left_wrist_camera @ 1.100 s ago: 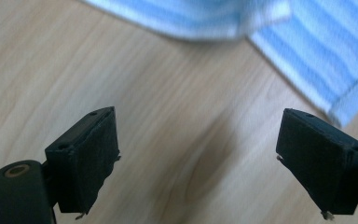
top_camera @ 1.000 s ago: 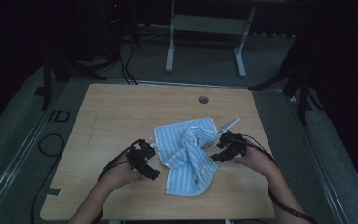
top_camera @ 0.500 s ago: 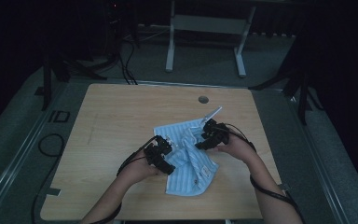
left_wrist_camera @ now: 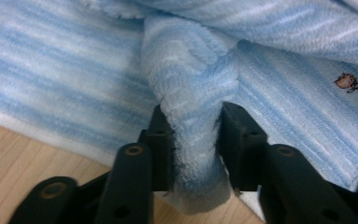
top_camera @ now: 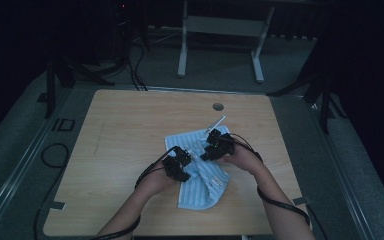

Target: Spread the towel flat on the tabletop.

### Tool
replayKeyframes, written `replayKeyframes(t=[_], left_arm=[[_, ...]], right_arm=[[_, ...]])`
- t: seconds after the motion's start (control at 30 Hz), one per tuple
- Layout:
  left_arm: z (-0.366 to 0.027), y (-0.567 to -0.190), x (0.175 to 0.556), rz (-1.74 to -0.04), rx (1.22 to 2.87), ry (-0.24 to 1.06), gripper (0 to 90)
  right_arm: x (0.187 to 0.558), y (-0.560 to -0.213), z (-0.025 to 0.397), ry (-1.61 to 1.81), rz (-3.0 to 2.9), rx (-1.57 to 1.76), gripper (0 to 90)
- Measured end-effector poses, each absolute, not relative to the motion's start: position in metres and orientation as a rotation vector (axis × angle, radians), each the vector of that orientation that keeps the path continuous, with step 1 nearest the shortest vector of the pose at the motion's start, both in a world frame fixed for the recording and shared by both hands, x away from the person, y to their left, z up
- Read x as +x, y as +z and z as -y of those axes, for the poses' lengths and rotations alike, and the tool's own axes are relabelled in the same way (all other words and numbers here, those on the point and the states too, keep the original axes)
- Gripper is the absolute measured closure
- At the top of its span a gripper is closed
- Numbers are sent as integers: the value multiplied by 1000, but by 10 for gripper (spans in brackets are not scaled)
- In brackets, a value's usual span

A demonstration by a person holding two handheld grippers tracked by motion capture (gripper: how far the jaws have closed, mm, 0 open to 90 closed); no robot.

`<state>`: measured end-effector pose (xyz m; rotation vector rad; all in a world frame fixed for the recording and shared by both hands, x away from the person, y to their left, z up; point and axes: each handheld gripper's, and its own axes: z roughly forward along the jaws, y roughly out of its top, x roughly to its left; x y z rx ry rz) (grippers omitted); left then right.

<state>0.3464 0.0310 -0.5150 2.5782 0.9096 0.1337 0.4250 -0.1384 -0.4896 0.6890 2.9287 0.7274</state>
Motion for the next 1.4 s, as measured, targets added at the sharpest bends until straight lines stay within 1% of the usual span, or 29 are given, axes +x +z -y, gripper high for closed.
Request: replayKeyframes(t=[0.03, 0.1, 0.13, 0.17, 0.2, 0.37, 0.5, 0.8, 0.87, 0.97, 1.03, 1.1, 1.2, 1.27, 1.4], left_arm=[[-30, -515, 347, -905, 2582, 138, 738], [-30, -515, 347, -912, 2579, 151, 792], [-30, -515, 347, -912, 2573, 152, 818], [-31, -514, 347, -917, 2567, 159, 831], [-31, -514, 347, -922, 2568, 164, 841], [-35, -510, 343, -929, 2550, 172, 857], [-41, -503, 339, -926, 2535, 175, 858], [-59, -488, 332, -914, 2535, 176, 857], [-64, -485, 331, -921, 2527, 179, 857], [-69, -482, 330, -920, 2536, 192, 857], [-71, -481, 331, -917, 2539, 189, 857], [-78, -478, 334, -937, 2529, 198, 857], [-84, -477, 341, -964, 2528, 207, 856], [-87, -479, 347, -989, 2517, 190, 856], [-90, -485, 360, -1035, 2497, 202, 855]], right_arm=[[424, -489, 137, 724, -2930, 678, 654], [423, -489, 134, 724, -2936, 655, 736], [421, -489, 133, 715, -2934, 643, 798], [420, -489, 133, 709, -2929, 631, 860], [419, -488, 132, 709, -2915, 619, 889], [415, -483, 136, 689, -2897, 619, 899], [410, -477, 148, 723, -2858, 638, 899], [389, -458, 192, 784, -2769, 683, 900], [386, -456, 196, 789, -2760, 690, 899], [375, -452, 221, 805, -2717, 743, 899], [373, -452, 226, 808, -2712, 749, 899], [366, -452, 245, 807, -2695, 779, 899], [362, -454, 262, 804, -2688, 816, 899], [361, -457, 269, 799, -2684, 844, 899], [364, -467, 275, 791, -2697, 876, 899]])
